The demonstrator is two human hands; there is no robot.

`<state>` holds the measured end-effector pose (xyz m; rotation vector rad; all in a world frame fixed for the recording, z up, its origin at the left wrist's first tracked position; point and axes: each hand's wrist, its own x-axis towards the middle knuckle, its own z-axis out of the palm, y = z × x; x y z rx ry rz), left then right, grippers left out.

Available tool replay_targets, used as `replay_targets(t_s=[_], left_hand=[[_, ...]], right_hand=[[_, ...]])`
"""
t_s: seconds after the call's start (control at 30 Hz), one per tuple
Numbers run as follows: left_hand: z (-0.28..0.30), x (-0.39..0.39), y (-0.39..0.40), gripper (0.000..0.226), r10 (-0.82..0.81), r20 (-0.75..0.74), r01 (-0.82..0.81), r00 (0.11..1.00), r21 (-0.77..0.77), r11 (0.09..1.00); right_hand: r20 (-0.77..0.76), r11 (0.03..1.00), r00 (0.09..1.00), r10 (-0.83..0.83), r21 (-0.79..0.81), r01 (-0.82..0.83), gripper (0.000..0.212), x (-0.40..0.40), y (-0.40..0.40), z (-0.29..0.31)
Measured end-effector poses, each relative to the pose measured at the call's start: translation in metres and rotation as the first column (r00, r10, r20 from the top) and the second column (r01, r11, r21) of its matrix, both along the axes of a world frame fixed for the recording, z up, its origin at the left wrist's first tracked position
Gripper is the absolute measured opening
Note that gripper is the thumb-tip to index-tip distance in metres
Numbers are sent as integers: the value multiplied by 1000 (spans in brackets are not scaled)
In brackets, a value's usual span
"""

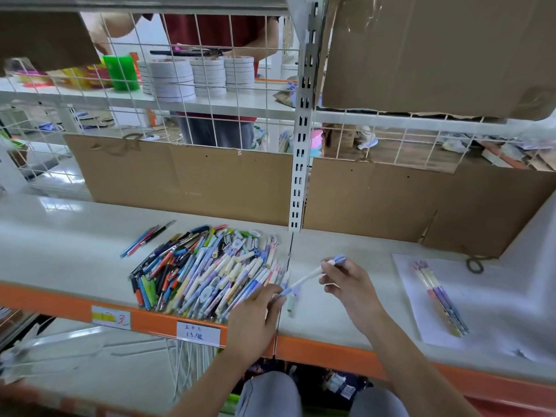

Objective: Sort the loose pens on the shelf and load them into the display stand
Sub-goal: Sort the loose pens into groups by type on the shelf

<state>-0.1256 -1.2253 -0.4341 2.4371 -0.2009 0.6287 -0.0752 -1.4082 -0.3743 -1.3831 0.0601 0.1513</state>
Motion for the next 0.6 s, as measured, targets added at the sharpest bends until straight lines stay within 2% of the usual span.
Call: replay_targets(t_s=[0.1, 0.17, 0.2, 0.27, 0.3, 0.37, 0.47, 0.6], left_hand=[[-3, 0, 2, 26, 12, -4, -12, 1000, 30, 999], [-4, 1, 6, 18, 75, -74, -74, 994, 17, 997], [-3, 2, 9, 18, 115, -115, -115, 987, 7, 993], [2, 4, 18, 21, 178, -181, -181, 967, 2, 984], [4, 5, 22, 22, 194, -198, -198, 961, -3, 980], [7, 9, 28, 25, 209, -210, -220, 955, -32, 975], [11, 11, 35, 26, 224, -206, -239, 953, -52, 970], [13, 7, 41, 29, 227, -203, -253, 953, -118, 960]], right_hand=[[0, 997, 1000, 0, -82, 0, 6, 0, -1, -4], [30, 971, 999, -17, -239, 23, 9, 4, -4, -8], [30, 926, 999, 16, -378, -4, 10, 5, -6, -11], [-37, 763, 989, 140, -633, -132, 16, 7, -6, -20], [-81, 677, 977, 197, -710, -195, 20, 9, -5, -26], [-115, 557, 963, 245, -796, -237, 22, 11, -1, -33], [-66, 440, 973, 223, -884, -161, 22, 16, 7, -29], [31, 360, 975, 222, -932, -53, 23, 25, 21, -20]])
